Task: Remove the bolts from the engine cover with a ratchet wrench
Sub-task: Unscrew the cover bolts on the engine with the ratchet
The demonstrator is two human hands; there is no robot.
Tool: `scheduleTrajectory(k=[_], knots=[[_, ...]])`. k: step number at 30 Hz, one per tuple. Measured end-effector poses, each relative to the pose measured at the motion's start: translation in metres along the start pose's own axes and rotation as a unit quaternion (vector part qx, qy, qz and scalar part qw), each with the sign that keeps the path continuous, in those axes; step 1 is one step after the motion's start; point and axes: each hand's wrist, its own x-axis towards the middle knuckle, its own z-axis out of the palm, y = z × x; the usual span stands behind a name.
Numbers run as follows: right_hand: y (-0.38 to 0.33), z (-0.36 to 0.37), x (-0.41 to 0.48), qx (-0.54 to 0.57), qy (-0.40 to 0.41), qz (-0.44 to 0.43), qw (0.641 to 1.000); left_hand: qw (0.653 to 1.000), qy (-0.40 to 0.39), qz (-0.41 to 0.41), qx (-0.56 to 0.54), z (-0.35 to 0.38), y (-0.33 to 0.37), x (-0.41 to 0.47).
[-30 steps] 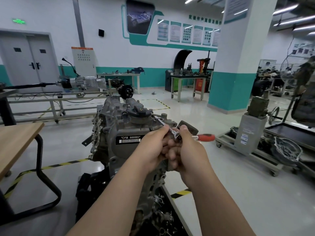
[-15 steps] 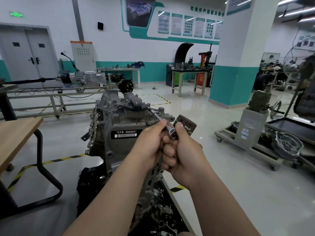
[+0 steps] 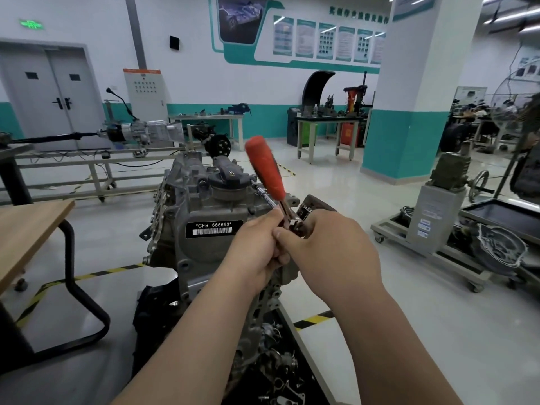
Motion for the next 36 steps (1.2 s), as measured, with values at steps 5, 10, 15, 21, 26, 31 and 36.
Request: scheduleTrajectory(k=[5, 10, 15, 21, 26, 31, 36], knots=[[0.005, 0.007, 0.001, 0.094, -0.024, 0.017, 0.995, 1.000, -0.005, 0.010, -0.015, -0.002, -0.002, 0.000], [0.007, 0.014, -0.001, 0.462, -0.134, 0.183, 0.858, 0.999, -0.038, 0.017, -0.016, -0.001, -0.005, 0.001], [0.009, 0.020, -0.004, 0.672, -0.249, 0.284, 0.637, 0.999, -0.035, 0.025, -0.013, 0.000, -0.006, 0.002], [0.007, 0.020, -0.009, 0.768, -0.314, 0.314, 0.462, 0.999, -0.024, 0.017, -0.032, 0.004, -0.006, 0.002], [0.003, 0.025, -0.011, 0.776, -0.298, 0.319, 0.456, 1.000, -0.006, 0.022, -0.018, 0.006, -0.005, -0.001], [0.002, 0.025, -0.011, 0.768, -0.283, 0.313, 0.483, 1.000, 0.008, 0.023, -0.001, 0.006, -0.004, -0.003], [0.004, 0.027, -0.008, 0.649, -0.224, 0.263, 0.678, 1.000, -0.006, 0.012, -0.028, 0.007, -0.003, -0.004]])
